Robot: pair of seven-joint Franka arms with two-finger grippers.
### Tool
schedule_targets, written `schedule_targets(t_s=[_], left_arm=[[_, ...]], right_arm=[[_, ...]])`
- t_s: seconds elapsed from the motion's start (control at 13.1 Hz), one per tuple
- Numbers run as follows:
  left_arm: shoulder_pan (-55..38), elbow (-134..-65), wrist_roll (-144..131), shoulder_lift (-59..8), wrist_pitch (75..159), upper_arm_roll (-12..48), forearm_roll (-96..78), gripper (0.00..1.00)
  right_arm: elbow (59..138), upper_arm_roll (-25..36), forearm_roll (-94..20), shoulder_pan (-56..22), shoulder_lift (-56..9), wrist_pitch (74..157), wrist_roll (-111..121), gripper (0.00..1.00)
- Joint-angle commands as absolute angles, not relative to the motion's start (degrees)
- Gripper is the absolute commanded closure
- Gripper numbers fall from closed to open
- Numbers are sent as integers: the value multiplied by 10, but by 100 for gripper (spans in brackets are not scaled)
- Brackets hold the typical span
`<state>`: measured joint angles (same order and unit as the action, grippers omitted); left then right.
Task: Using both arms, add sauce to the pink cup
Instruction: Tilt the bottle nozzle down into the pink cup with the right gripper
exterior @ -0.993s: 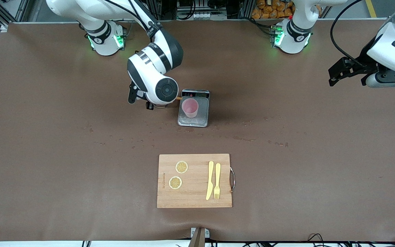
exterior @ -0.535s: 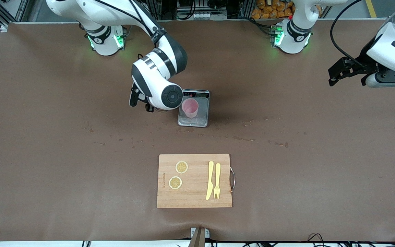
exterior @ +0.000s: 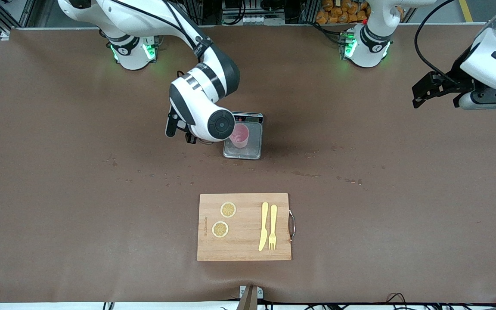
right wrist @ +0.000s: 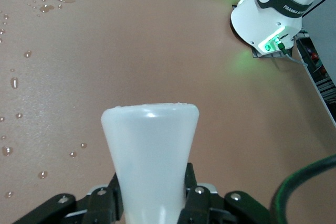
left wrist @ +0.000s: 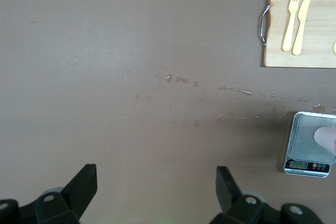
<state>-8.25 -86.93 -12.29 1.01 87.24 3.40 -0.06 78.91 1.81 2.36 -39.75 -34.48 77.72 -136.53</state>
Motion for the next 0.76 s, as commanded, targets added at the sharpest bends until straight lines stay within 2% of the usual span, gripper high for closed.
schedule_targets(t_s=[0.0, 0.31, 0.46, 0.69], left_arm=[[-83, -869, -116, 18, 868, 33, -5, 0], [-82, -870, -115, 17, 868, 33, -5, 0], [-82, -870, -114, 17, 868, 33, -5, 0], [-82, -871, -115, 16, 868, 33, -5, 0]], right_arm=[[762, 21, 26, -393, -351, 758, -1372, 64], [763, 21, 27, -396, -357, 759, -1371, 65], [763, 20, 21, -389, -350, 759, -1364, 70], [764, 20, -28, -357, -331, 776, -1334, 70]])
